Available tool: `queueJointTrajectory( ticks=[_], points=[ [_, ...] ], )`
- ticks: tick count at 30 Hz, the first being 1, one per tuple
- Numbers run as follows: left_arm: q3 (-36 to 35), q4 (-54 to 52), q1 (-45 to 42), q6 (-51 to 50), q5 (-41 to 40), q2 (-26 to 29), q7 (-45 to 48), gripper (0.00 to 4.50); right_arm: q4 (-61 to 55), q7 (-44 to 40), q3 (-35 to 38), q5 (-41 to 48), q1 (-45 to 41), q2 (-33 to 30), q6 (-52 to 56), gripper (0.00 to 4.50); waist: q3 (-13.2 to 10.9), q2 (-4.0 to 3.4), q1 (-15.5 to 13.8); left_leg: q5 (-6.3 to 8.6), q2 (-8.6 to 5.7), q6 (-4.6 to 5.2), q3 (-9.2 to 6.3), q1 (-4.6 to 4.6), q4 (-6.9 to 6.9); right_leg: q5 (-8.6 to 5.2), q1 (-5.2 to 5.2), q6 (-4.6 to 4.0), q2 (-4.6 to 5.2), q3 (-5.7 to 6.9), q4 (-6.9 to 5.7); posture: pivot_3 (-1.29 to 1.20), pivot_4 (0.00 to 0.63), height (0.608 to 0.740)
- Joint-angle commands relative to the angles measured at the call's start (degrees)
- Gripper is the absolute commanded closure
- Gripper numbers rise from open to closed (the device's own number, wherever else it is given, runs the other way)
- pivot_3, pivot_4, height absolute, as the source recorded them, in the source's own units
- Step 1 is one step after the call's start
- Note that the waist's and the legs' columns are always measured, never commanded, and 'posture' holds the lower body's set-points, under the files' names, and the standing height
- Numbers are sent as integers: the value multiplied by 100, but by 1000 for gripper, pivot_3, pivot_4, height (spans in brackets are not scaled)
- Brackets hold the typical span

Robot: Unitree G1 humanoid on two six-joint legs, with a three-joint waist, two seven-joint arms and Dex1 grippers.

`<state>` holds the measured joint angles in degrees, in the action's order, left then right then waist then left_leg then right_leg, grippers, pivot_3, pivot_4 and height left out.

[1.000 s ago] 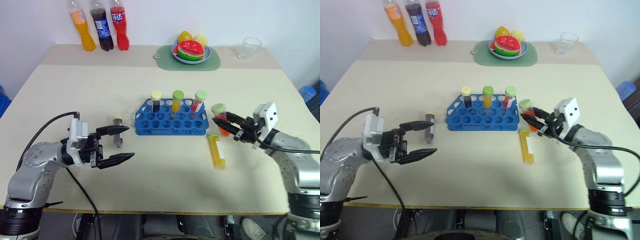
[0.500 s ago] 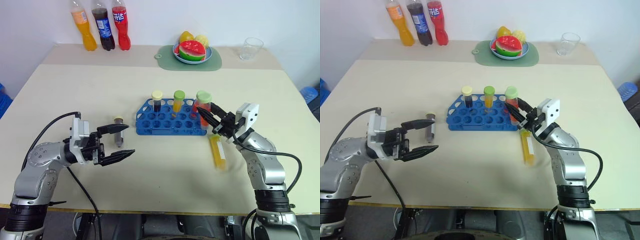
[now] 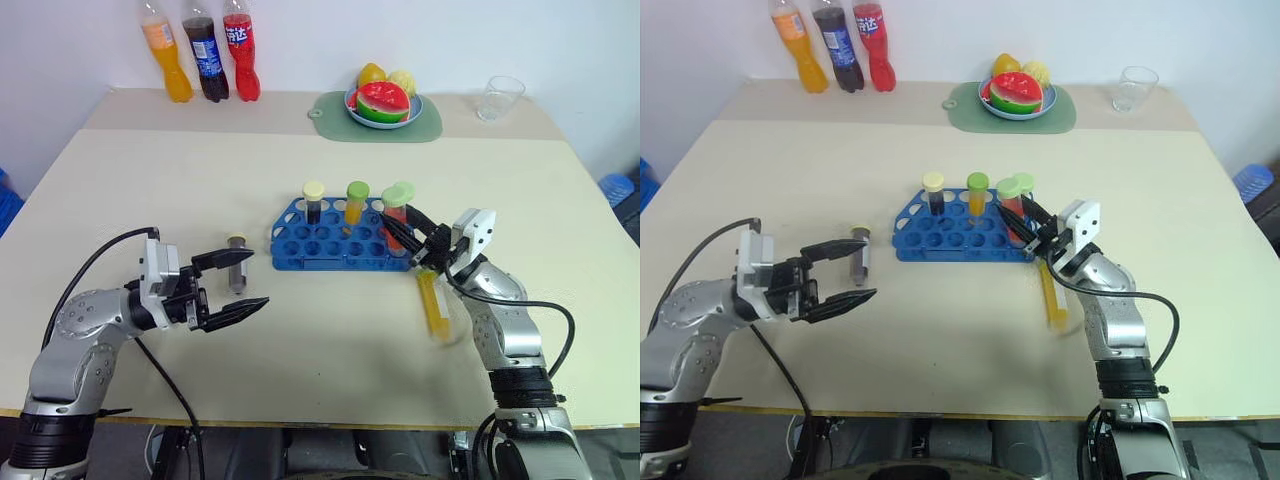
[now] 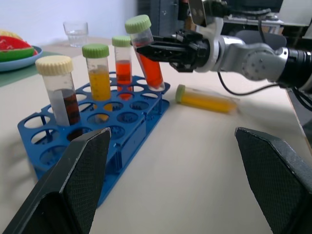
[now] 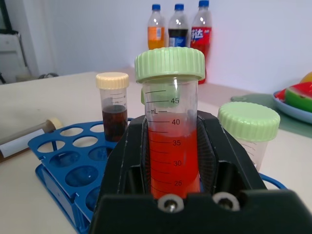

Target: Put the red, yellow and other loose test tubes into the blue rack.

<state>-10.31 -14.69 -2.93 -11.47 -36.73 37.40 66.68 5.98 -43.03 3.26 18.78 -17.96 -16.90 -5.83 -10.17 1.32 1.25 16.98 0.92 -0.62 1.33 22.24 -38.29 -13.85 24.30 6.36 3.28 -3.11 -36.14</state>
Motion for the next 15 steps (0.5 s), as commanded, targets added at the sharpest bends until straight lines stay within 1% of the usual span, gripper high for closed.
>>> queueJointTrajectory(
  ticks=[1, 3, 4, 5, 8, 15],
  points=[
    [-72, -148, -13, 132, -2, -28, -52, 282, 347, -81, -142, -44, 22, 96, -16, 3697, 2, 1, 23, 0, 1, 0, 0, -4, 0, 0, -4, 0, -1, 0, -1, 0, 150, 740],
    [-51, -136, -14, 152, 4, -43, -68, 282, 496, -81, -120, -77, 10, 122, -193, 2631, 4, 3, 34, 0, 3, 0, -1, -10, 1, 0, -10, -1, -3, 0, -1, 0, 150, 740],
    [-43, -124, -21, 161, 5, -49, -72, 282, 533, -60, -110, -110, 3, 123, -277, 2196, 4, 3, 34, 0, 3, 0, -1, -14, 1, 0, -14, -1, -3, 0, -1, 0, 150, 740],
    [-38, -113, -28, 167, 3, -55, -77, 282, 556, 15, -102, -216, 2, 102, -422, 1636, 1, -2, 34, 0, 3, 0, -2, -15, 1, -1, -16, -2, -3, 1, -1, 0, 150, 740],
    [-30, -101, -35, 176, 1, -66, -80, 282, 543, 151, -56, -374, 9, 36, -683, 204, -2, -6, 20, 0, 1, 0, 1, -6, 1, 0, -9, -1, 1, 0, 0, 0, 150, 740],
    [112, 22, -154, 230, 68, -190, -67, 282, 159, 144, 229, -244, 120, -392, -656, 204, 0, -4, -23, 0, 0, -1, 1, -6, 1, 0, -9, -1, 4, 0, 1, 0, 150, 740]
  ],
)
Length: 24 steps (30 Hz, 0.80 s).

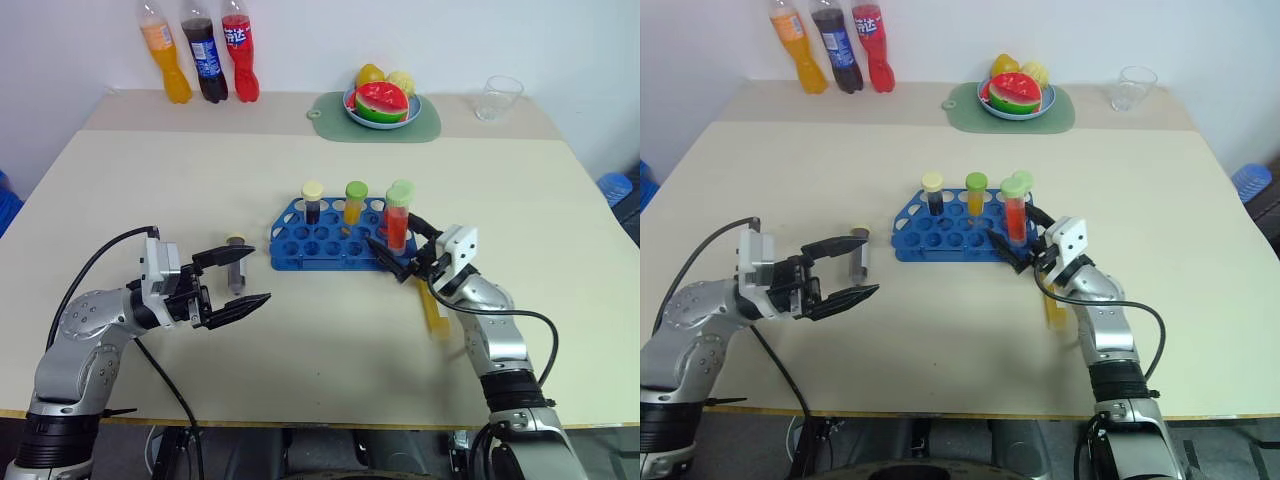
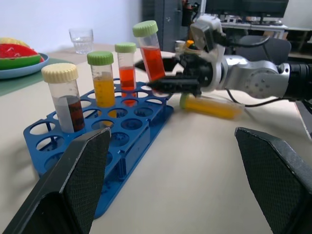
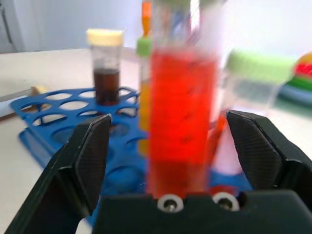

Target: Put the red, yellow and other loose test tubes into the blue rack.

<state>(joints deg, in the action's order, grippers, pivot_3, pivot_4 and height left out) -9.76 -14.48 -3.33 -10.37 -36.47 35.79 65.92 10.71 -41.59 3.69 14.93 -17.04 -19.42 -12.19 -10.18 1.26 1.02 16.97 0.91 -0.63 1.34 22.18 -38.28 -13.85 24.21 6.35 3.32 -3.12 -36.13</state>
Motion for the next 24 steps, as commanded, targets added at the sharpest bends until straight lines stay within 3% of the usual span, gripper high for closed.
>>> queueJointTrajectory(
  ticks=[1, 5, 11, 17, 24],
  points=[
    [80, 16, -128, 130, 61, -49, 18, 282, -357, -27, 201, 155, 63, -195, 9, 204, 1, 1, 0, 0, 0, 0, 0, 0, 0, 0, 0, 0, 0, 0, 0, 0, 150, 740],
    [134, 76, -182, 161, 94, -116, 37, 282, -675, -153, 283, 314, 214, -435, 298, 204, 1, 1, 2, 0, -1, 0, 0, 0, 0, 0, 0, 0, -1, 0, 0, 0, 150, 740],
    [188, 134, -216, 174, 96, -136, 79, 282, -1441, -284, 259, 712, 348, -963, 1592, 204, 0, 0, 9, 0, 1, 1, -1, 0, 0, 0, 0, 0, -3, 0, -1, 0, 150, 740],
    [203, 126, -211, 178, 86, -140, 80, 282, -1633, -217, 385, 1196, -91, -1230, 2862, 204, 0, 1, 3, 0, 0, 1, -1, 0, -1, 0, 0, 0, -3, 0, 0, 0, 150, 740],
    [179, 43, -124, 183, 88, -147, 17, 282, -1567, -269, 240, 1218, -377, -1244, 3407, 204, 0, 1, -10, 0, 0, 1, -2, 4, 0, 0, 0, 0, -3, 1, 3, 0, 150, 740]
  ],
)
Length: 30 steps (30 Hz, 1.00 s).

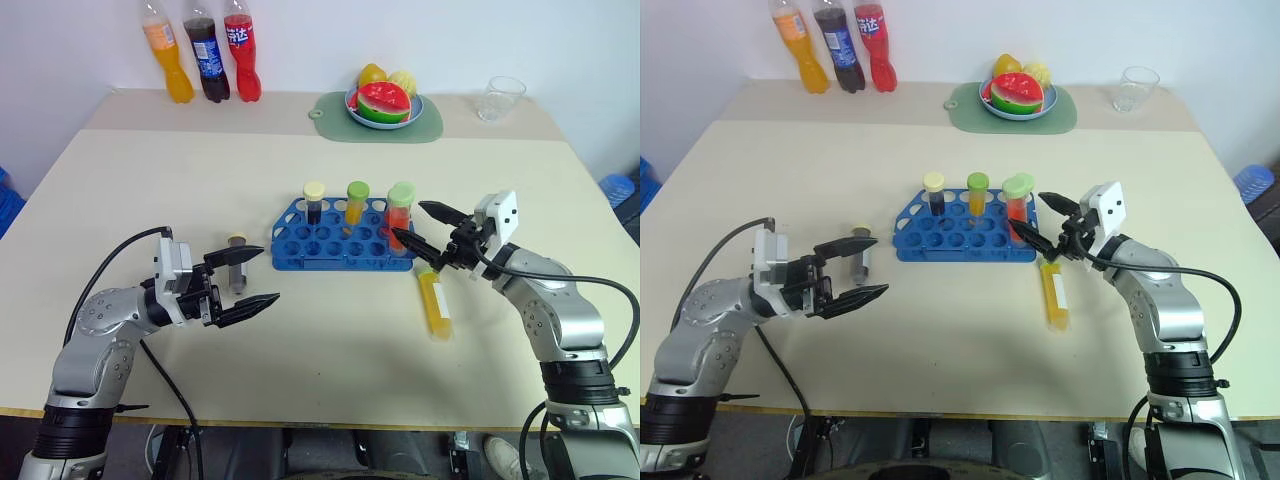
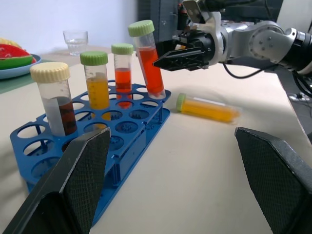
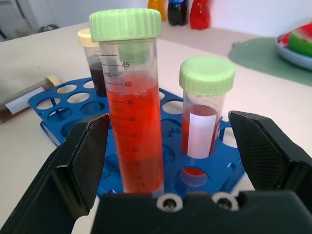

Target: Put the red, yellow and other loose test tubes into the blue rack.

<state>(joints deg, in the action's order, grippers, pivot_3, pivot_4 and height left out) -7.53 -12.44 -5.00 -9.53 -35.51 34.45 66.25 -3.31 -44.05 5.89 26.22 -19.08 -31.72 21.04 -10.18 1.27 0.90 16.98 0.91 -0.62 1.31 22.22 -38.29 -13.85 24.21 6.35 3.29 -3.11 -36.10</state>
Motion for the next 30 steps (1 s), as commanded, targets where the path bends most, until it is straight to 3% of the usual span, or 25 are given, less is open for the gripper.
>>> queueJointTrajectory(
  ticks=[1, 2, 5, 8, 23, 30],
  points=[
    [-51, -175, 54, 98, -11, -13, -29, 282, -139, -42, 1, 79, -207, -4, 125, 204, 0, 0, 4, 0, 0, 0, 0, 0, 0, 0, 0, 0, 0, 0, 0, 0, 150, 740],
    [-57, -188, 64, 94, -15, -12, -43, 282, -120, -68, -19, 80, -236, -3, 178, 204, 0, 0, 5, 0, 0, 0, 0, 0, 0, 0, 0, 0, 0, 0, 0, 0, 150, 740],
    [-71, -208, 88, 94, -17, -4, -70, 282, -101, -115, -38, 70, -280, 12, 224, 1049, 0, 0, 6, 0, 1, 0, -1, 0, 0, 0, 1, 0, -1, 0, 0, 0, 150, 740],
    [-110, -267, 159, 90, -34, 14, -93, 282, -135, -146, -39, 45, -267, 16, 204, 2487, 0, 0, 7, 0, 1, 0, 0, 0, 0, 0, 1, 0, 0, 0, 0, 0, 150, 740],
    [-91, -288, 170, 69, -54, 22, -141, 282, -375, -223, 35, 57, 73, 148, -147, 2487, 0, 0, 6, 0, 1, 0, 0, 1, 0, 0, 1, 0, -1, 0, 0, 0, 150, 740],
    [-19, -219, 58, 65, -29, -9, -126, 282, -383, -68, -154, -122, -55, -61, 411, 2487, 0, 0, 6, 0, 1, 0, -1, 1, 0, 0, 2, 0, -1, 0, 0, 0, 150, 740]
  ],
)
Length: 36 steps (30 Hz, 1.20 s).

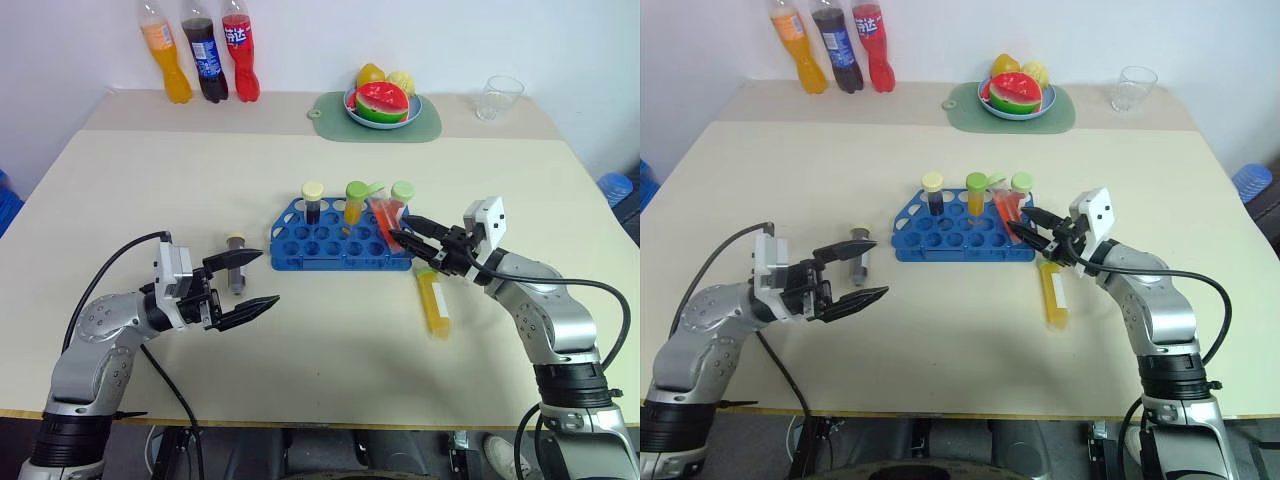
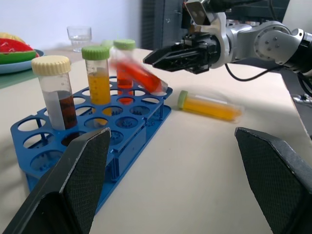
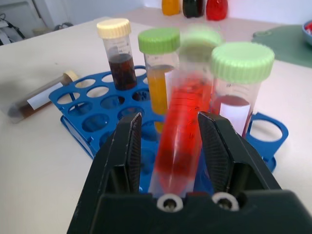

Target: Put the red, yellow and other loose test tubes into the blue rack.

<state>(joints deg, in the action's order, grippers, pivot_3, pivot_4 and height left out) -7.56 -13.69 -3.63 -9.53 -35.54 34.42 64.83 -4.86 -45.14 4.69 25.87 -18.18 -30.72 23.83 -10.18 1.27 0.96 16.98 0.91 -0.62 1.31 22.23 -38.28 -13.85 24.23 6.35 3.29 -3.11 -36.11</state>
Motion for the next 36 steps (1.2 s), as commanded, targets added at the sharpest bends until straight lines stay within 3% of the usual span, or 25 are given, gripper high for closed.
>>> queueJointTrajectory(
  ticks=[1, 14, 31, 32, 34, 36],
  points=[
    [-8, -93, -86, 65, -21, -12, 14, 282, -202, 36, -59, -133, -164, -193, 160, 2487, 0, 0, 0, 0, 0, 0, 0, 0, 0, 0, 0, 0, 0, 0, 0, 0, 150, 740],
    [-3, -182, 43, 103, 4, -68, -43, 282, -69, 82, -414, -492, -695, -555, 976, 2487, 0, 1, 5, 0, 0, 0, 1, 0, 0, 0, 1, 0, 0, 0, 1, 0, 150, 740],
    [-57, -333, 189, 111, 3, -83, -186, 282, 377, 48, -872, -758, -1096, -134, 1028, 2487, 0, 1, 18, 0, 1, 0, 0, 5, 0, 0, 6, 0, -1, 0, 2, 0, 150, 740],
    [-63, -347, 202, 108, 1, -81, -196, 282, 390, 48, -873, -768, -1108, -114, 1018, 3023, 0, 1, 20, 0, 1, 0, 0, 5, 0, 0, 6, 0, -1, 0, 1, 0, 150, 740],
    [-74, -367, 221, 104, -7, -74, -212, 282, 384, 39, -871, -778, -1116, -102, 1006, 3537, 0, 1, 25, 0, 1, 0, 1, 5, 0, 0, 7, 0, -1, 0, 1, 0, 150, 740],
    [-74, -374, 224, 102, -7, -73, -227, 282, 373, 29, -844, -768, -1119, -117, 1003, 3605, 0, 1, 20, 0, 2, 0, 0, 5, 1, 0, 7, 0, -3, 0, 1, 0, 150, 740]
  ],
)
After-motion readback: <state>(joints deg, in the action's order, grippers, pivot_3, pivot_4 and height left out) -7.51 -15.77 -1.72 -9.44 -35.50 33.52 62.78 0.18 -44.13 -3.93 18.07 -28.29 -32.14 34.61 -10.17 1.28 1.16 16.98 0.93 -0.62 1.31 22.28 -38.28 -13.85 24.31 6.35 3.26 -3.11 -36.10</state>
